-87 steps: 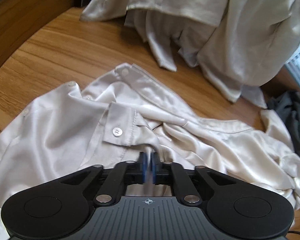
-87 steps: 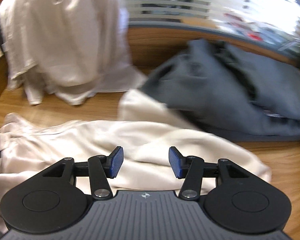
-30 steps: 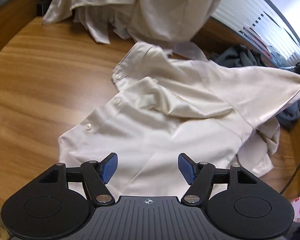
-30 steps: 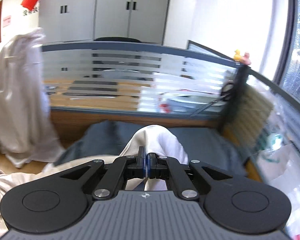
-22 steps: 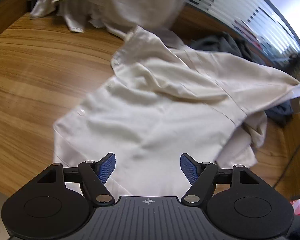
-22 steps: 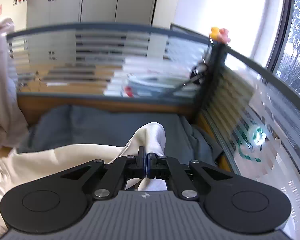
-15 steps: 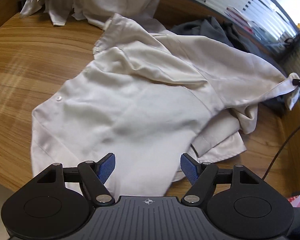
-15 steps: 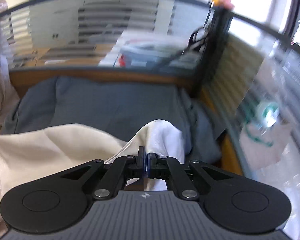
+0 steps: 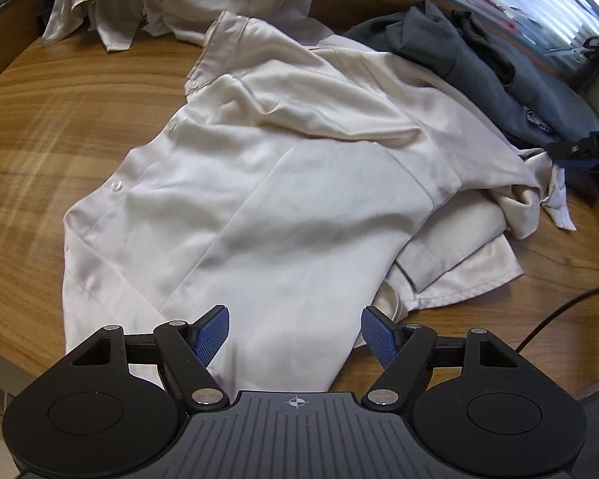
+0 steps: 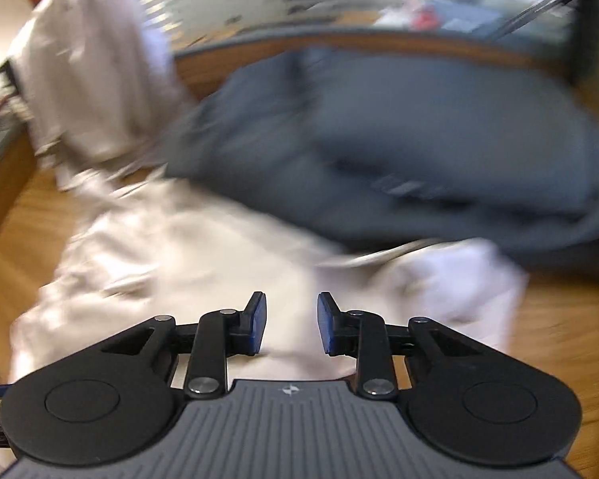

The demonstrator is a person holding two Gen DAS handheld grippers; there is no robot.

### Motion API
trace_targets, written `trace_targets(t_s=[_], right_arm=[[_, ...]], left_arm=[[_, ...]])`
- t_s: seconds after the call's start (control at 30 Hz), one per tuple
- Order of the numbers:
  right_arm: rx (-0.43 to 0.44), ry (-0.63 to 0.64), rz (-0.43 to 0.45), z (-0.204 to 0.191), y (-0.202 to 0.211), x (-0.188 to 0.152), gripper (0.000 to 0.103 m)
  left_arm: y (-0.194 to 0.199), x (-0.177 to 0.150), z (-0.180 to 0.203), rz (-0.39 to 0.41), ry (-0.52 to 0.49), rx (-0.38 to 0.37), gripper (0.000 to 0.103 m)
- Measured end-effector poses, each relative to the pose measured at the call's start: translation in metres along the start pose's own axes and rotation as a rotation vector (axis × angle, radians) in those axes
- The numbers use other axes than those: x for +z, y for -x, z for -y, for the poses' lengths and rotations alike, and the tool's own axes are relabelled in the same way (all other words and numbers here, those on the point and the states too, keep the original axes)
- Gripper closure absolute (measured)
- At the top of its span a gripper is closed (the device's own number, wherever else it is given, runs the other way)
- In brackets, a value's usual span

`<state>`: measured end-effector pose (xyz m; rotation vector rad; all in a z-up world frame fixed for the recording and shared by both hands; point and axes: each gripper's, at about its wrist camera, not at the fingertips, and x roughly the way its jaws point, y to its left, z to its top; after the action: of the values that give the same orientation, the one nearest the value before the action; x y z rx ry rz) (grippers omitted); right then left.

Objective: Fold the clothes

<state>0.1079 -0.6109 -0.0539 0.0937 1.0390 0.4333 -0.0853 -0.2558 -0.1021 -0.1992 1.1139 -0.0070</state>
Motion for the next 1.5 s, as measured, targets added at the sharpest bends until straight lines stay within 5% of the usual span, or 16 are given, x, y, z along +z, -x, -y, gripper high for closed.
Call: trace_targets(t_s=[0.27,0.43,0.5,0.53,0.57,0.87,1.0,1.3,1.5], right_arm=[[0.214,-0.106,-0.152,-0.05,-0.063,-0.026,0.07],[0.234,-0.222,-0.183,-0.058,-0.092,-0.034,0.066],[0.237,-0.269,-0.176,-0.055,-0.097,-0.034,0.069],[0.24,-0.283,-0.168,-0.053,-0.098,-0.033,0.087],[0.245,-0.282,-0.15,-0.053,-0.094,-0.031,0.102],[0.22,-0.164,0.127,-0.035,0.01,0.003,0.103],[0.181,-0.159,0.141,0.004,0.048,0.021,0.103],[0.2,-0.23,0.029,0.023,0.03,-0.011,0.093],[0.268,-0.295,-0.08,-0.004,-0.02,-0.033,0.071]], left_arm=[[0.009,-0.012,-0.004,0.016,0.066,0.038,0.028],[0.022,-0.017,-0.014,0.037,0.1,0.075,0.028],[0.026,-0.019,-0.018,0.042,0.109,0.089,0.027],[0.027,-0.02,-0.02,0.044,0.113,0.095,0.027],[0.028,-0.02,-0.022,0.047,0.119,0.1,0.027],[0.031,-0.011,-0.032,0.063,0.149,0.086,0.027],[0.024,-0.003,-0.024,0.059,0.104,0.07,0.027],[0.005,0.002,0.002,0.027,0.002,0.038,0.027],[-0.002,-0.014,0.022,-0.008,-0.066,0.039,0.027]])
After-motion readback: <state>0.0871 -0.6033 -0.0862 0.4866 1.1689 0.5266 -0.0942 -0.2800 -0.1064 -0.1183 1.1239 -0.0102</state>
